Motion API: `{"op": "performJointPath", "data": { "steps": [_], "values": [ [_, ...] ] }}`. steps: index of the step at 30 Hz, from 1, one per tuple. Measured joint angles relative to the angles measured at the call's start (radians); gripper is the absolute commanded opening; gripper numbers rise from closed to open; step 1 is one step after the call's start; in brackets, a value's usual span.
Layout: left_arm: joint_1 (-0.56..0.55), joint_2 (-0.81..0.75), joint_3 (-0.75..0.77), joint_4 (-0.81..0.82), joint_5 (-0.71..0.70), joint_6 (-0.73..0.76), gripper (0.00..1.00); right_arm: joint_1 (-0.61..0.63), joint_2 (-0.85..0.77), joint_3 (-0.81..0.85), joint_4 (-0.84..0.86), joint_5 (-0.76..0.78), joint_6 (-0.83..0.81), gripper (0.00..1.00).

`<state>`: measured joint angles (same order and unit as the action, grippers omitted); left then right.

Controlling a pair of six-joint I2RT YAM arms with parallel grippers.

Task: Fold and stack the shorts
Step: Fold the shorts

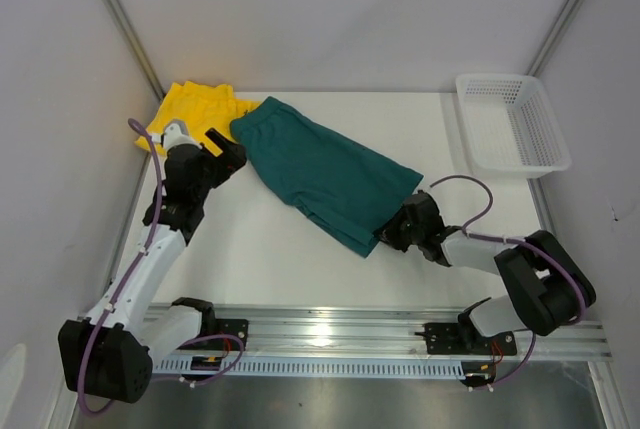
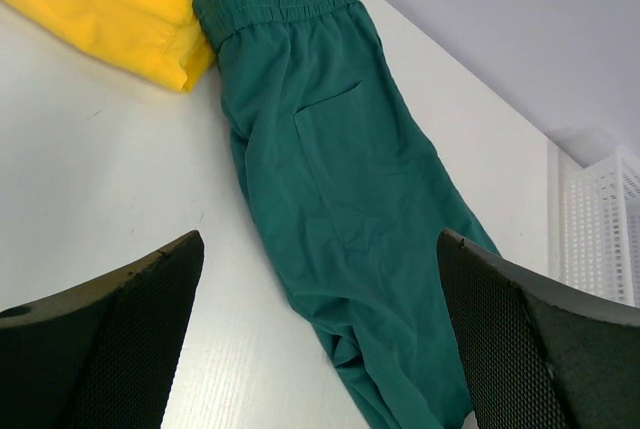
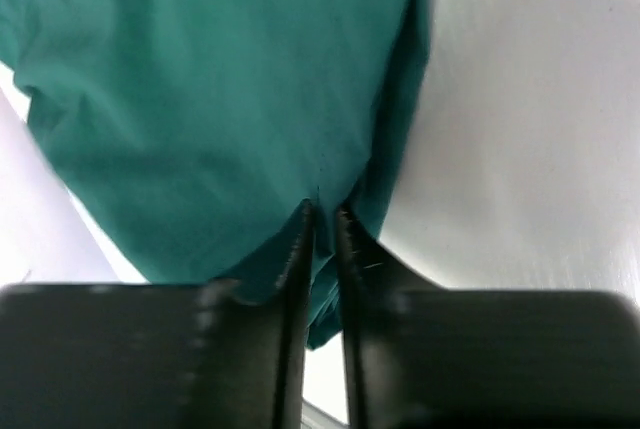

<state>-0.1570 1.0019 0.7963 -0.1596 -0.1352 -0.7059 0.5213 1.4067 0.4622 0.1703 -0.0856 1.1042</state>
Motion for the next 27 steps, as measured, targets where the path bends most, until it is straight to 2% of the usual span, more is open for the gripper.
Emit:
{"op": "performJointPath", "data": {
  "steps": [1,2,6,10,15,20,21,22,23,26,27],
  "values": [
    [0.000,0.000,-0.007,0.006,0.000,0.000,0.99,0.001,0.016,0.000,0.008,-0.001,-0.002,0.01],
    [0.000,0.001,-0.014,0.013,0.000,0.000,0.99,0.001,0.033,0.002,0.016,-0.001,-0.001,0.00],
    [0.000,0.020,-0.023,0.023,0.003,0.000,0.99,0.001,0.063,0.021,0.027,-0.010,-0.016,0.00],
    [0.000,0.034,-0.024,0.024,0.007,0.000,0.99,-0.005,0.002,0.013,-0.045,0.005,-0.053,0.00],
    [0.000,0.049,-0.036,0.047,0.011,-0.001,0.99,-0.101,-0.286,-0.022,-0.279,0.039,-0.140,0.00],
    [0.000,0.085,-0.046,0.068,0.028,-0.003,0.99,-0.305,-0.581,-0.006,-0.530,0.070,-0.255,0.00],
    [0.000,0.093,-0.048,0.075,0.035,-0.005,0.99,-0.345,-0.608,0.003,-0.571,0.070,-0.280,0.05],
    [0.000,0.102,-0.051,0.080,0.039,-0.009,0.99,-0.382,-0.623,0.010,-0.600,0.065,-0.301,0.15],
    [0.000,0.113,-0.056,0.088,0.044,-0.011,0.99,-0.411,-0.628,0.015,-0.622,0.060,-0.319,0.37],
    [0.000,0.140,-0.069,0.104,0.054,-0.019,0.99,-0.436,-0.595,0.035,-0.678,0.052,-0.355,0.67],
    [0.000,0.156,-0.076,0.113,0.059,-0.020,0.99,-0.437,-0.574,0.045,-0.692,0.051,-0.362,0.68]
  ]
}}
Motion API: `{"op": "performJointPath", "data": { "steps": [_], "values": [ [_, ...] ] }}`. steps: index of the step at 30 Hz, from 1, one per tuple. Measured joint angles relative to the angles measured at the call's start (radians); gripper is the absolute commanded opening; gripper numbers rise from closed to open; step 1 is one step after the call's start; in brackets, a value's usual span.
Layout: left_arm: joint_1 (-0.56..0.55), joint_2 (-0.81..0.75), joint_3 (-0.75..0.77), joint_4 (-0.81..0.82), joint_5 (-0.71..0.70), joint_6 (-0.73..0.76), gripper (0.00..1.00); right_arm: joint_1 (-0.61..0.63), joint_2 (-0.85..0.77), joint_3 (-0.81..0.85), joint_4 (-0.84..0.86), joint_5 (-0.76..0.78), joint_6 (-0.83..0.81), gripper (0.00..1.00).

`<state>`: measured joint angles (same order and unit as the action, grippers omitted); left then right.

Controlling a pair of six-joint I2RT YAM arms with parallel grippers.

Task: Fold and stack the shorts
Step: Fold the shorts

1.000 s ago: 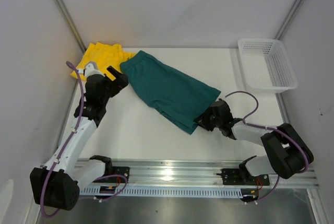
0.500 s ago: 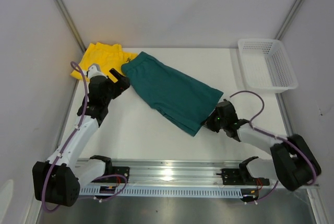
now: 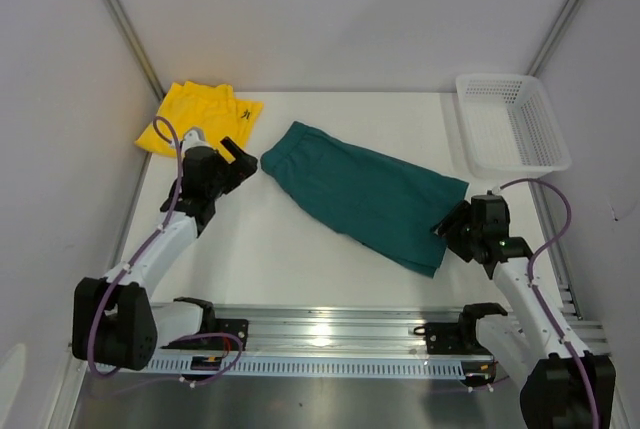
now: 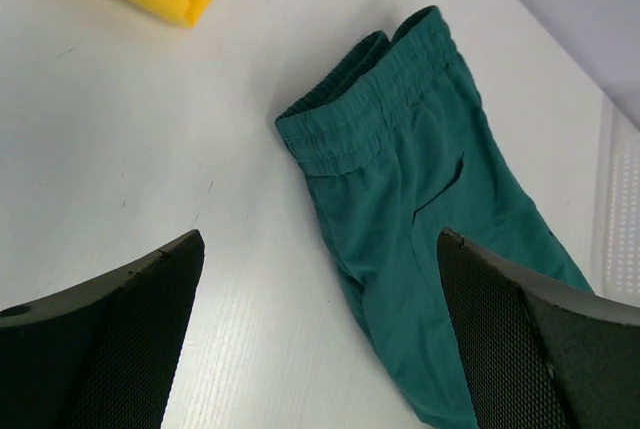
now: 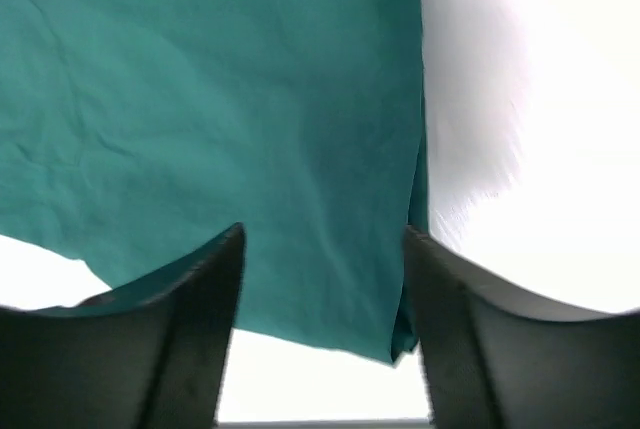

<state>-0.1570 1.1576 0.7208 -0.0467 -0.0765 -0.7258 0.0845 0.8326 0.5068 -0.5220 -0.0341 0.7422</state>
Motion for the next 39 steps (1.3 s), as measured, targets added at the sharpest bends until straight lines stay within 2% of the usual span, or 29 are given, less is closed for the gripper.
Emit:
{"op": "performJointPath", "data": {
  "steps": [2,9,17,22,31,39],
  "values": [
    [0.000,0.037,-0.008,0.023,0.004,-0.004,0.99,0.000,0.022,0.018,-0.034,0.003,-0.012,0.74],
    [0.000,0.213,-0.032,0.154,0.055,-0.045,0.99,0.027,0.034,0.195,-0.110,0.058,-0.042,0.73],
    [-0.001,0.426,-0.044,0.362,0.116,-0.116,0.99,0.275,0.173,0.370,-0.031,0.097,-0.039,0.69],
    [-0.001,0.528,-0.042,0.493,0.128,-0.172,0.99,0.351,0.350,0.397,0.068,0.084,-0.030,0.69],
    [-0.003,0.612,-0.155,0.908,0.167,-0.333,0.99,0.422,0.640,0.493,0.240,0.040,-0.025,0.69],
    [-0.017,0.689,-0.152,1.033,0.171,-0.399,0.99,0.436,0.930,0.571,0.395,-0.031,-0.011,0.68]
  ]
}}
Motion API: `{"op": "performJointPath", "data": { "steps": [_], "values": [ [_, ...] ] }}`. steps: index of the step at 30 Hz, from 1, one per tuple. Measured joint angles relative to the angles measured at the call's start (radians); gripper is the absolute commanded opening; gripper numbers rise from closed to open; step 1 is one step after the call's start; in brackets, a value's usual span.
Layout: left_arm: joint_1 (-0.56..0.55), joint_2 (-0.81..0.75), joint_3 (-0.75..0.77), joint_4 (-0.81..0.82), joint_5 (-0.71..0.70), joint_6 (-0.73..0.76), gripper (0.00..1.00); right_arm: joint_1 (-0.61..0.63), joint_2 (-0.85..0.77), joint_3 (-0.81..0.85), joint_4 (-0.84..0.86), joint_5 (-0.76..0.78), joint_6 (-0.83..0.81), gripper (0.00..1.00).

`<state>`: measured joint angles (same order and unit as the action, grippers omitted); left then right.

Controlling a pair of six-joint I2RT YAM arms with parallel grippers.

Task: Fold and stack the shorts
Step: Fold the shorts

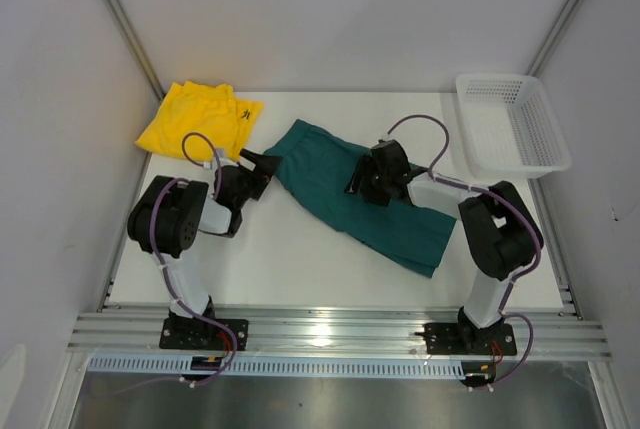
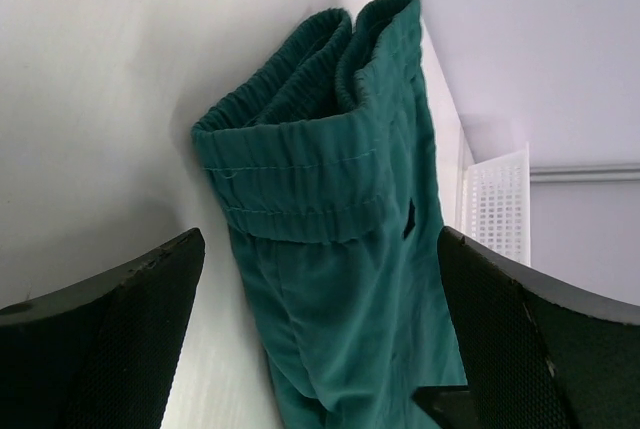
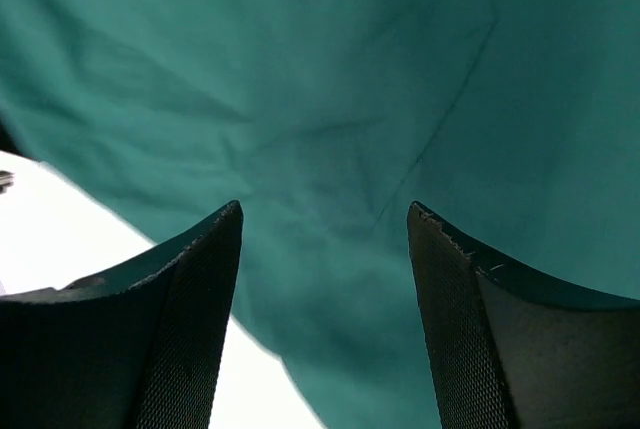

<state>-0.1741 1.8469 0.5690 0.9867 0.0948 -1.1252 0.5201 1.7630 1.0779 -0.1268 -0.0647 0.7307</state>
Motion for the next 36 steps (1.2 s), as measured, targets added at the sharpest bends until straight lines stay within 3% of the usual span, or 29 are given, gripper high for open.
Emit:
{"op": "performJointPath", "data": {
  "steps": [12,18,24,30,34,36],
  "values": [
    [-0.041,0.104,0.039,0.097,-0.067,-0.080,0.99,0.068,0.159,0.110,0.138,-0.057,0.027,0.66],
    [-0.042,0.140,0.082,0.106,-0.104,-0.091,0.99,0.085,0.186,0.161,0.142,-0.061,0.026,0.58],
    [-0.043,0.171,0.111,0.126,-0.148,-0.100,0.95,0.084,0.197,0.071,0.167,-0.082,0.035,0.40],
    [-0.043,0.208,0.145,0.133,-0.181,-0.106,0.76,0.085,0.189,0.010,0.264,-0.106,0.041,0.38],
    [-0.043,0.221,0.165,0.101,-0.198,-0.105,0.42,0.097,0.182,-0.013,0.295,-0.109,0.043,0.36],
    [-0.043,0.228,0.168,0.097,-0.200,-0.102,0.33,0.105,0.180,-0.018,0.298,-0.109,0.043,0.34]
  ]
}}
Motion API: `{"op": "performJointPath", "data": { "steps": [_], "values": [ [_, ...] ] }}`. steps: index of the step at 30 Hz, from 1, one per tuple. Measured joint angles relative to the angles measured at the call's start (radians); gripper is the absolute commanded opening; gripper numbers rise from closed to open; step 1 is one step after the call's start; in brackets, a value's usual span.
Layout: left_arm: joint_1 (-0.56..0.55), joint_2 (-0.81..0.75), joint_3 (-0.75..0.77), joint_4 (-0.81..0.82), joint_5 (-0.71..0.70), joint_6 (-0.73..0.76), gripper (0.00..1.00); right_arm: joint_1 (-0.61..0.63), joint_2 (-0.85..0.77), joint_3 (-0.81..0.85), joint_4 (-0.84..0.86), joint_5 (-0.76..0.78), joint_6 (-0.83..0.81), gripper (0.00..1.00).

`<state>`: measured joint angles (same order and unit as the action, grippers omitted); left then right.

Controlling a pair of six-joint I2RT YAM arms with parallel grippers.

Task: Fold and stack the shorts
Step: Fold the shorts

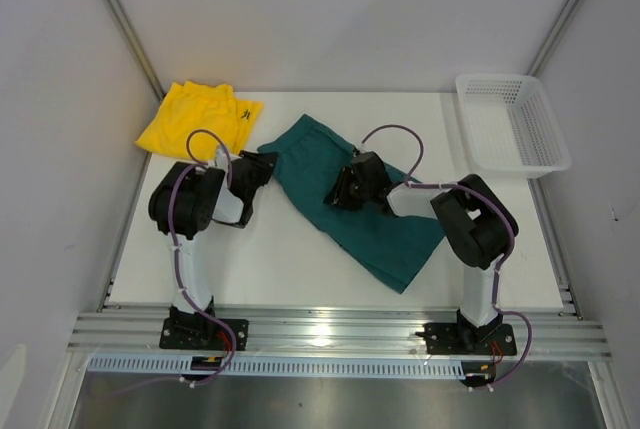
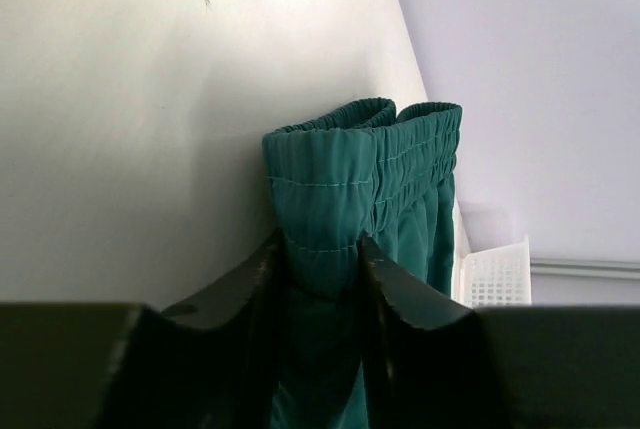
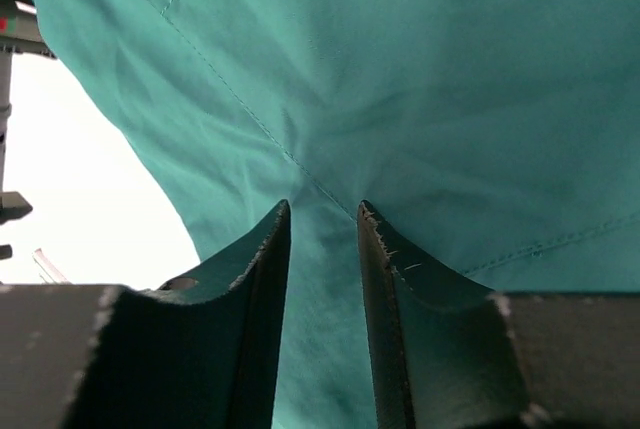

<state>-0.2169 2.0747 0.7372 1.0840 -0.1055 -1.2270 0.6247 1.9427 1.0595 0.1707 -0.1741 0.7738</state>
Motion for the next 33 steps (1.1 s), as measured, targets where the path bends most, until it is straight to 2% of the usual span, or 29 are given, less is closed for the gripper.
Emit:
{"op": "performJointPath", "data": {
  "steps": [2,3,4,10,18,25,33],
  "values": [
    [0.000,0.002,0.006,-0.013,-0.002,0.006,0.17,0.006,0.000,-0.002,0.000,-0.001,-0.001,0.33],
    [0.000,0.002,0.010,-0.015,-0.001,0.015,0.06,0.009,0.000,-0.003,-0.002,-0.002,-0.003,0.32],
    [0.000,0.001,0.016,-0.017,0.001,0.025,0.00,0.010,0.000,-0.003,-0.002,-0.004,-0.005,0.31],
    [0.000,-0.047,0.013,-0.029,0.028,0.135,0.00,0.013,-0.016,-0.024,-0.005,-0.013,-0.025,0.29],
    [-0.027,-0.253,-0.191,0.057,0.050,0.283,0.00,0.000,-0.050,-0.038,-0.080,-0.048,-0.079,0.29],
    [-0.144,-0.510,-0.378,0.076,-0.037,0.472,0.00,-0.024,-0.026,0.037,-0.198,-0.095,-0.125,0.29],
    [-0.283,-0.807,-0.420,0.003,-0.122,0.697,0.00,0.021,0.060,0.160,-0.234,-0.125,-0.119,0.30]
  ]
}}
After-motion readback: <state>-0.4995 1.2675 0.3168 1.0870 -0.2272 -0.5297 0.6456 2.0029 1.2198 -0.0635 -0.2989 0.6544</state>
